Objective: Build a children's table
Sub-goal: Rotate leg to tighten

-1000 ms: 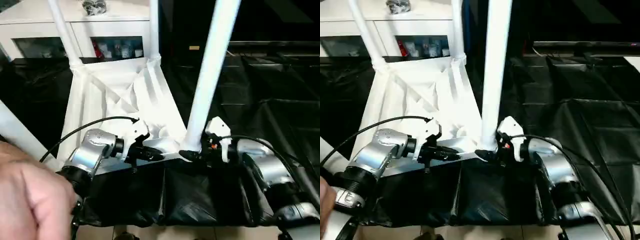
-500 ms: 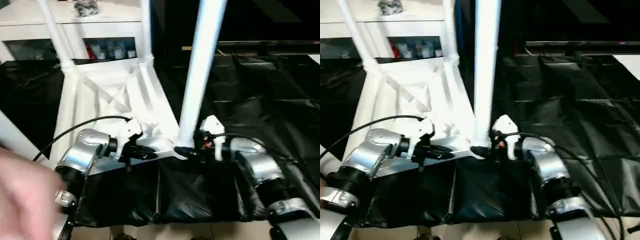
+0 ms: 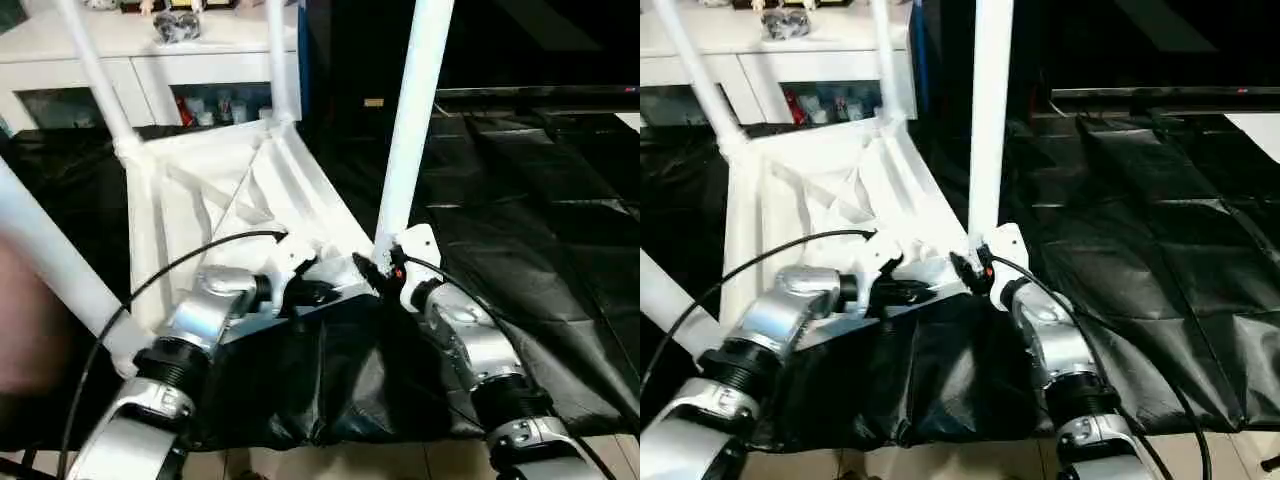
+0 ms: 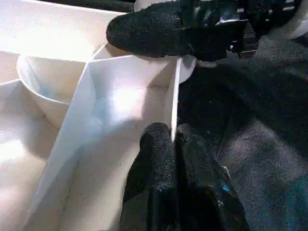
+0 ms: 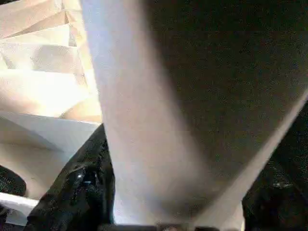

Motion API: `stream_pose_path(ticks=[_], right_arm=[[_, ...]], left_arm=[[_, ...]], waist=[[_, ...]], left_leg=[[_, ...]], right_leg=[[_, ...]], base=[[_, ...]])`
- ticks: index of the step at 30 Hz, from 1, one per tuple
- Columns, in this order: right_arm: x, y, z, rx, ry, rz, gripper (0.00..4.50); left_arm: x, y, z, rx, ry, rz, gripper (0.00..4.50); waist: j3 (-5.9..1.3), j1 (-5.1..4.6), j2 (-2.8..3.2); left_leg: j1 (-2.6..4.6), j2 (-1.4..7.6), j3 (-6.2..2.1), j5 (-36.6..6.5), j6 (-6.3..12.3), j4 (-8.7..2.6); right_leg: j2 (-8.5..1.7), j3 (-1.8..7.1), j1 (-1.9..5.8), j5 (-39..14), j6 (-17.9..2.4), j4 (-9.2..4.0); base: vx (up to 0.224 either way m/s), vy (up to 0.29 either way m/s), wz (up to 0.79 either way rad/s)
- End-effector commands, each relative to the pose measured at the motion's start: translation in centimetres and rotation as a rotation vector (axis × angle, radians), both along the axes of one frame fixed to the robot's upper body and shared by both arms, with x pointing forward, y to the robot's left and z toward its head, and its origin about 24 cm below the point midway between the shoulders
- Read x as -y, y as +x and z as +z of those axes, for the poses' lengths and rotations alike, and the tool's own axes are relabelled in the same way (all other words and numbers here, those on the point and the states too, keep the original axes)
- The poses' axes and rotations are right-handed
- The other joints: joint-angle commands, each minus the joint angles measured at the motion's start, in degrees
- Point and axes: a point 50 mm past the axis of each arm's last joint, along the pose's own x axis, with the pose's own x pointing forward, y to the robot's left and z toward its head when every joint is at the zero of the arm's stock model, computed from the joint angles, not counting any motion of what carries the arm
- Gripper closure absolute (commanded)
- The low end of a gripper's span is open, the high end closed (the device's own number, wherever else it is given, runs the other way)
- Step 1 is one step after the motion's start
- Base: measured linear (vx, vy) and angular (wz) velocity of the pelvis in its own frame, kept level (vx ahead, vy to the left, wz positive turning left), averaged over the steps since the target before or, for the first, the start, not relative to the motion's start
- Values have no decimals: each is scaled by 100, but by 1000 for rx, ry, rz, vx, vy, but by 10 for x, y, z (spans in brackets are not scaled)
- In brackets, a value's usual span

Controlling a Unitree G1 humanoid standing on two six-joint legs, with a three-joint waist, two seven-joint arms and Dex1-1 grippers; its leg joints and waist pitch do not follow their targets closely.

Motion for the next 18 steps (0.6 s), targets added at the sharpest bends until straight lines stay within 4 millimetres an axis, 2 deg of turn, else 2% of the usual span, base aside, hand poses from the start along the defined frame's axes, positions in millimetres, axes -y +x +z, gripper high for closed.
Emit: stream_pose_path(ticks=[1,3,5,6,8,9,12,13,14,16,18], right_arm=[[-39,-15,-5,-34,48,198,110],[-34,-14,-4,-26,48,195,87],[-24,-13,-1,-11,47,206,67],[-16,-13,2,2,48,226,67],[-7,-13,4,4,44,269,56],[-5,-13,5,3,40,289,31],[4,-18,6,-24,14,422,18],[8,-21,7,-38,-19,500,8],[10,-22,7,-49,-34,547,8],[12,-23,8,-63,-40,599,8],[15,-22,11,-89,-42,673,25]], left_arm=[[26,-10,-1,-4,-63,-95,450],[22,-10,-1,-5,-57,-103,450],[14,-11,-1,-9,-46,-123,450],[9,-12,-1,-8,-37,-133,450],[2,-12,0,-13,-36,-144,450],[1,-12,1,-14,-35,-148,450],[-8,-15,2,-22,-39,-195,450],[-12,-16,4,-27,-39,-229,450],[-15,-17,5,-30,-39,-245,450],[-17,-16,8,-31,-39,-257,450],[-22,-16,9,-43,-24,-287,450]], waist=[[-295,2,-106],[-305,7,-86],[-319,13,-102],[-320,18,-134],[-330,35,-141],[-334,40,-145],[-347,64,-154],[-351,86,-174],[-348,88,-211],[-347,112,-181],[-353,151,-208]], left_leg=[[55,95,-111,-2048,114,-438],[39,105,-104,-1953,127,-442],[30,104,-93,-1883,155,-432],[25,108,-85,-1828,202,-425],[22,105,-73,-1684,258,-410],[12,109,-63,-1546,299,-399],[-9,112,-53,-1336,400,-372],[-12,121,-48,-1226,440,-362],[-16,122,-40,-1192,464,-358],[-9,132,-32,-1129,493,-346],[16,144,-30,-1180,470,-347]], right_leg=[[-261,175,151,-2915,-704,-568],[-253,183,160,-2576,-807,-537],[-252,185,182,-2323,-907,-501],[-254,186,189,-2205,-961,-488],[-259,191,203,-2031,-1027,-465],[-253,192,209,-1866,-1083,-447],[-251,181,245,-1527,-1212,-393],[-249,177,245,-1409,-1254,-367],[-242,174,248,-1363,-1272,-364],[-243,182,234,-1220,-1335,-339],[-245,176,238,-1191,-1394,-324]], base=[[0,0,0],[0,0,0],[0,0,0],[0,0,0],[0,0,0],[0,0,0],[0,0,0],[0,0,0],[0,0,0],[0,0,0],[0,0,0]])
